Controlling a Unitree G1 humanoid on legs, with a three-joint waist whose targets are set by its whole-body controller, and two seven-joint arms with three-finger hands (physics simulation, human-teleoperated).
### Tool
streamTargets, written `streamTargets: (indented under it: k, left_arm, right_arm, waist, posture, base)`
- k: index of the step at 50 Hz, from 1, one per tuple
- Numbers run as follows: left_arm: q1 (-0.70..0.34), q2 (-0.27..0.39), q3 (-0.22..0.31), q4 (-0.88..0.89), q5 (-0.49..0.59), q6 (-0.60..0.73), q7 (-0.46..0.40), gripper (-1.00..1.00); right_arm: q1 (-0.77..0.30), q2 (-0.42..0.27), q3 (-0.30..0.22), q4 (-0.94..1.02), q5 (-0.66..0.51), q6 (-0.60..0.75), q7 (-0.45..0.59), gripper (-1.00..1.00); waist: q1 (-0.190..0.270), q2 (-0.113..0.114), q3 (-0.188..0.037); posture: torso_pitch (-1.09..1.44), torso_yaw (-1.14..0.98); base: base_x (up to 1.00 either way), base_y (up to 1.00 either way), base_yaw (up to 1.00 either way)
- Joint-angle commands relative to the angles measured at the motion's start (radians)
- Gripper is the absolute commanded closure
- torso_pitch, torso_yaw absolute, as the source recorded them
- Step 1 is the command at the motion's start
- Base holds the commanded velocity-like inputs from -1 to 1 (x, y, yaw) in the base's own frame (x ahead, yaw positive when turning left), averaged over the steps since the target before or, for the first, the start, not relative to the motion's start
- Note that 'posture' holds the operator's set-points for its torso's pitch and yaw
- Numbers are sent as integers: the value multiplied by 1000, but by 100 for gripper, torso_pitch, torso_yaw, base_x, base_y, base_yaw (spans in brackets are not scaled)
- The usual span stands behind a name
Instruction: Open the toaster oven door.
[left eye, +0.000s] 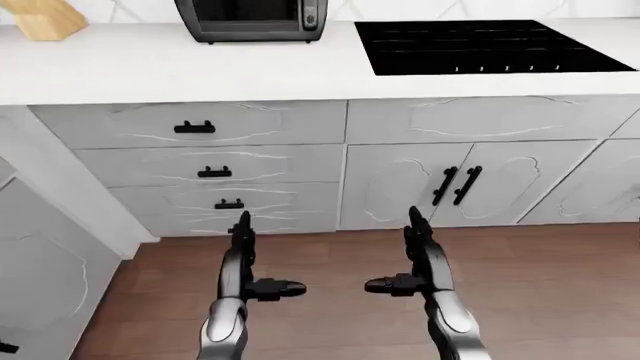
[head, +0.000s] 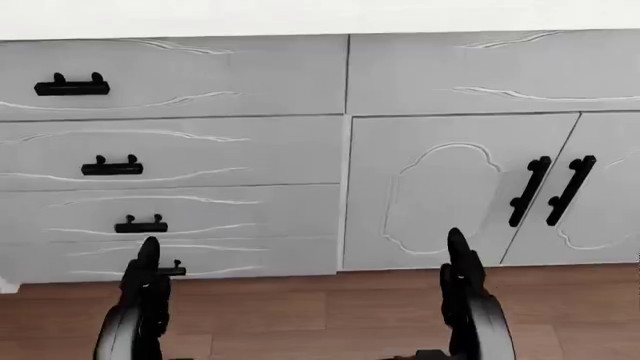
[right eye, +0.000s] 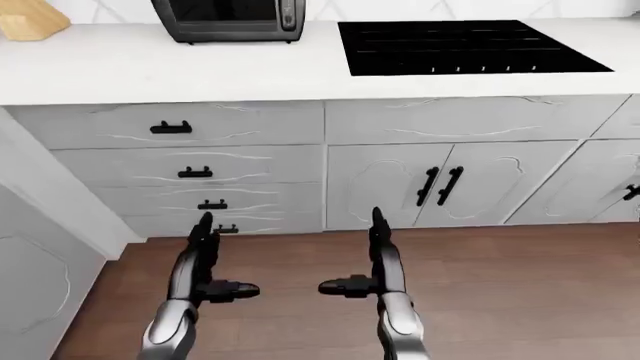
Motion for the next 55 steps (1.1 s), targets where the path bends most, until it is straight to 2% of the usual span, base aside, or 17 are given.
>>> streamTargets:
  k: [1,2,3,5,7,13,22,31,34,36,37,46,50,51,53,54,55]
  left_arm:
    - [-38,-4,-1,-101,-11,-27,7,-100]
    - [-42,-1,-3,-107,-10,-21,5,-100]
    - [-43,0,-5,-109,-4,-21,9,-100]
    - [-40,-4,-4,-134,-29,-31,-7,-100]
    - [-39,-2,-3,-152,-25,-16,2,-100]
    - [-37,0,-9,-222,-21,34,-1,-100]
    - [-57,3,-8,-356,-29,151,0,-100]
    - [-126,19,1,-568,-6,351,-5,-100]
    - [-163,29,12,-633,-4,427,-8,-100]
    - [-165,29,13,-635,-3,430,-9,-100]
    - [-198,38,20,-679,-4,483,-10,-100]
    - [-258,52,36,-752,-2,573,-14,-100]
    - [-268,57,40,-759,-1,581,-15,-100]
    - [-265,56,38,-768,-2,587,-15,-100]
    - [-253,54,35,-764,2,572,-18,-100]
    - [-253,55,38,-764,0,571,-19,-100]
    - [-259,57,43,-778,-2,589,-19,-100]
  right_arm:
    - [95,1,69,-614,-8,368,-58,-100]
    - [76,1,46,-532,-1,268,-41,-100]
    - [90,5,53,-616,-5,336,-41,-100]
    - [85,8,52,-652,-9,379,-38,-100]
    - [70,10,44,-648,-9,391,-36,-100]
    - [46,10,31,-633,-8,382,-29,-100]
    - [30,10,28,-659,-7,398,-30,-100]
    - [-71,-3,4,-862,9,622,-40,-100]
    - [-104,-8,-8,-899,16,674,-42,-100]
    - [-105,-8,-8,-900,16,676,-43,-100]
    - [-150,-13,-27,-919,29,723,-46,-100]
    - [-222,-26,-60,-973,94,805,-72,-100]
    - [-229,-32,-58,-983,109,813,-85,-100]
    - [-226,-30,-52,-992,113,814,-91,-100]
    - [-219,-29,-43,-1000,118,812,-94,-100]
    - [-224,-30,-44,-1009,121,823,-97,-100]
    - [-228,-31,-48,-1019,125,833,-99,-100]
  waist:
    - [-2,-8,-1]
    - [0,-12,-46]
    - [9,-10,-65]
    - [9,-5,-18]
    - [5,-9,-71]
    - [7,-11,-85]
    - [9,-2,-88]
    - [10,-3,-89]
    - [10,-3,-87]
    - [10,-4,-86]
    - [10,-4,-84]
    - [11,-2,-79]
    - [12,-3,-73]
    - [10,1,-91]
    - [9,4,-47]
    - [8,1,-31]
    - [8,-2,-26]
  posture:
    - [0,0]
    - [0,0]
    - [0,0]
    - [0,0]
    - [0,0]
    - [0,0]
    - [0,0]
    - [0,0]
    - [0,0]
    - [0,0]
    - [0,0]
    - [0,0]
    - [0,0]
    - [0,0]
    - [0,0]
    - [0,0]
    - [0,0]
  base:
    - [0,0,0]
    - [0,0,0]
    - [0,0,0]
    - [0,0,0]
    - [0,0,0]
    - [0,0,0]
    - [0,0,0]
    - [0,0,0]
    - [0,0,0]
    - [0,0,0]
    - [0,0,0]
    - [0,0,0]
    - [1,0,0]
    - [10,0,0]
    - [29,0,0]
    - [35,0,0]
    - [34,0,0]
